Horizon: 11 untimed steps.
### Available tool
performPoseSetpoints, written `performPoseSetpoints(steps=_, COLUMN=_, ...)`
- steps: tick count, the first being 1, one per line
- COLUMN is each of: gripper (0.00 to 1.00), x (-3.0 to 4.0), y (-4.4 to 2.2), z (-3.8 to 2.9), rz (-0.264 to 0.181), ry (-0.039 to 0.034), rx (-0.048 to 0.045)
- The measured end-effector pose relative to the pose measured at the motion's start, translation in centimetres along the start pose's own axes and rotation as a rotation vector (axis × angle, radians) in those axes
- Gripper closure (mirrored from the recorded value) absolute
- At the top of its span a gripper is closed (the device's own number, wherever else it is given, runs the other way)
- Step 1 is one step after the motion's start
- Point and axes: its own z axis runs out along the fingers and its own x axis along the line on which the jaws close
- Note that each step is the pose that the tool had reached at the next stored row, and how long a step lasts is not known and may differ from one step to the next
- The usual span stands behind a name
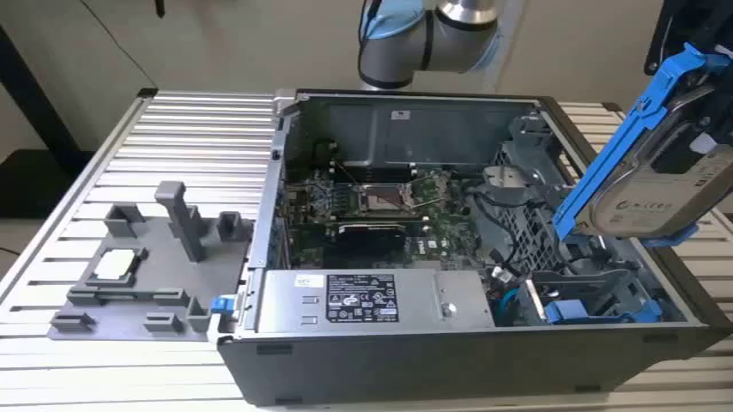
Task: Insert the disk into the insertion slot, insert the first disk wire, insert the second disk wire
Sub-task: 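Insert the disk into the insertion slot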
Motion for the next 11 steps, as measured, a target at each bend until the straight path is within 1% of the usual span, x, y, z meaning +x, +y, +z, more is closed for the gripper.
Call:
performPoseSetpoints(steps=6, gripper=0.67, x=0.0, y=0.0, z=0.01, rz=0.0, ry=0.0002, rx=0.0001)
performPoseSetpoints(steps=8, gripper=0.67, x=0.0, y=-0.01, z=0.06, rz=0.0, ry=0.003, rx=0.0018)
performPoseSetpoints(steps=11, gripper=0.67, x=0.0, y=-0.01, z=0.23, rz=-0.002, ry=0.0033, rx=0.0055)
